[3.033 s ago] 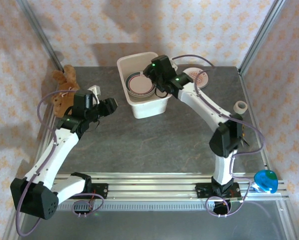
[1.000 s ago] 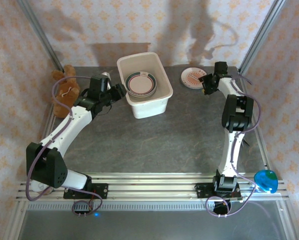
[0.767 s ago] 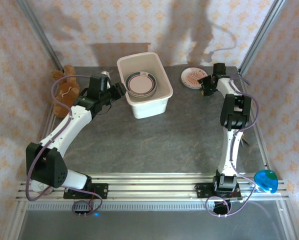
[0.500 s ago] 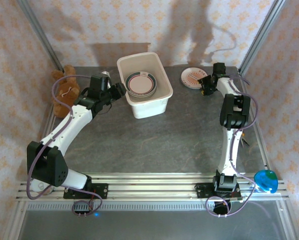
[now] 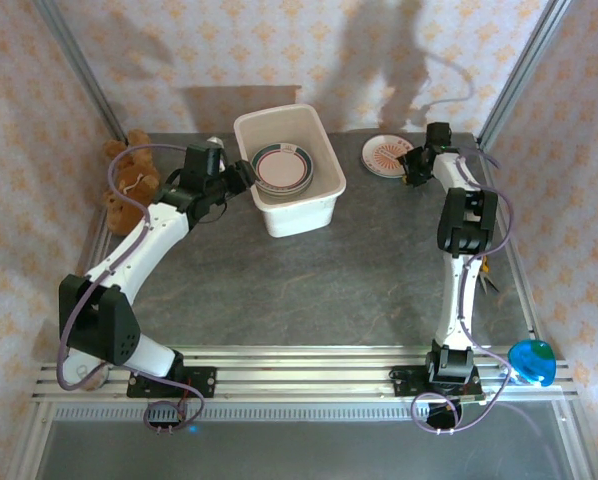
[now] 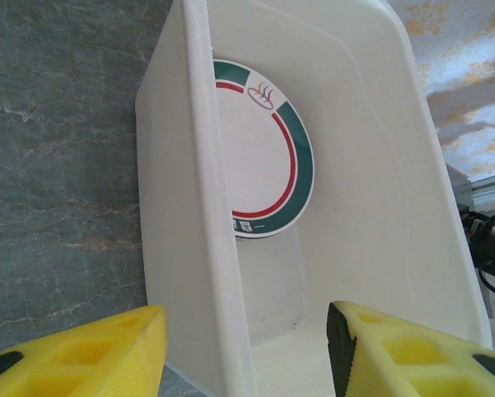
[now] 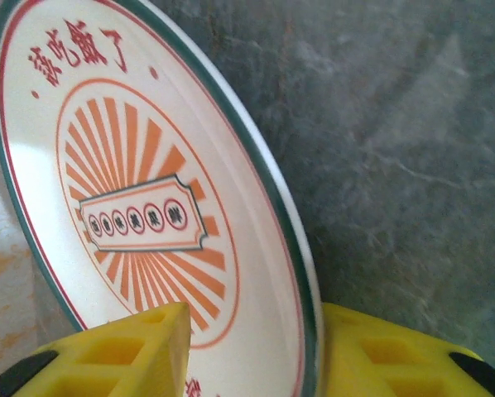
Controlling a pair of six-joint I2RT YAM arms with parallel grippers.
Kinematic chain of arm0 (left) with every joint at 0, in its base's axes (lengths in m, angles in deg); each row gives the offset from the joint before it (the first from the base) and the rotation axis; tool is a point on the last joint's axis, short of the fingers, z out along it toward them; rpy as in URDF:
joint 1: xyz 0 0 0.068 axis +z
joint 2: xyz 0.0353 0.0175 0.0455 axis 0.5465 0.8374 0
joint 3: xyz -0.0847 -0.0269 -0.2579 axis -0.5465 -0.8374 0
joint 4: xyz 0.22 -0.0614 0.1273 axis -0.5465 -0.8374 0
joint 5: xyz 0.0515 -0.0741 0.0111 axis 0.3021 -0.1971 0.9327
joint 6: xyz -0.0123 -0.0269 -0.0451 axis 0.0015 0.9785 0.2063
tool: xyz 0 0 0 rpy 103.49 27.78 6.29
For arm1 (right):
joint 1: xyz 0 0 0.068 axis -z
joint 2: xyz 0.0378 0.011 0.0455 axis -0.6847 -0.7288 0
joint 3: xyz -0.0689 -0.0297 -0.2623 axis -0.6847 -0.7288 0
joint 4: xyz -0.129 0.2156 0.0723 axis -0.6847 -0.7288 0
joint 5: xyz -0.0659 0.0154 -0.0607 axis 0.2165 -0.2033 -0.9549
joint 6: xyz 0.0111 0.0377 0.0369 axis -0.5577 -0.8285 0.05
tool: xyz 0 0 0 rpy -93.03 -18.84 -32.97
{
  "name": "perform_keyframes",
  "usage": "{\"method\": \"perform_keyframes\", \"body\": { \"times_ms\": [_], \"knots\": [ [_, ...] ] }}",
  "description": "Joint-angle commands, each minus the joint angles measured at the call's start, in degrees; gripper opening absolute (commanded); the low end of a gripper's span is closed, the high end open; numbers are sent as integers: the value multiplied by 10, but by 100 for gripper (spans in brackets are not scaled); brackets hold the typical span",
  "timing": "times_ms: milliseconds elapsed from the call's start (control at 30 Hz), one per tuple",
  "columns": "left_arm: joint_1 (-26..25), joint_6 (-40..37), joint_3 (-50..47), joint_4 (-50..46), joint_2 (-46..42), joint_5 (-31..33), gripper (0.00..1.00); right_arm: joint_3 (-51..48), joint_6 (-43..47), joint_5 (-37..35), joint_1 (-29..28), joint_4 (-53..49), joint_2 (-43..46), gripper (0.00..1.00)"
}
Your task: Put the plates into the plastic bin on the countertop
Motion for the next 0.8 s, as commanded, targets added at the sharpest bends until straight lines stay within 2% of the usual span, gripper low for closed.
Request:
{"method": "perform_keyframes", "body": {
  "times_ms": [0, 400, 633, 767],
  "knots": [
    [-4, -7, 19, -11, 11, 18, 54, 22, 1, -19, 0, -4, -22, 40],
    [-3, -20, 30, -19, 21, 11, 54, 3, 6, -15, -1, -13, -11, 18],
    [-3, -33, 32, -28, 13, 7, 54, -62, 5, -20, -5, 19, 34, 2],
    [-2, -41, 27, -31, 2, 5, 54, -123, -2, -25, -8, 52, 76, 0]
  ]
}}
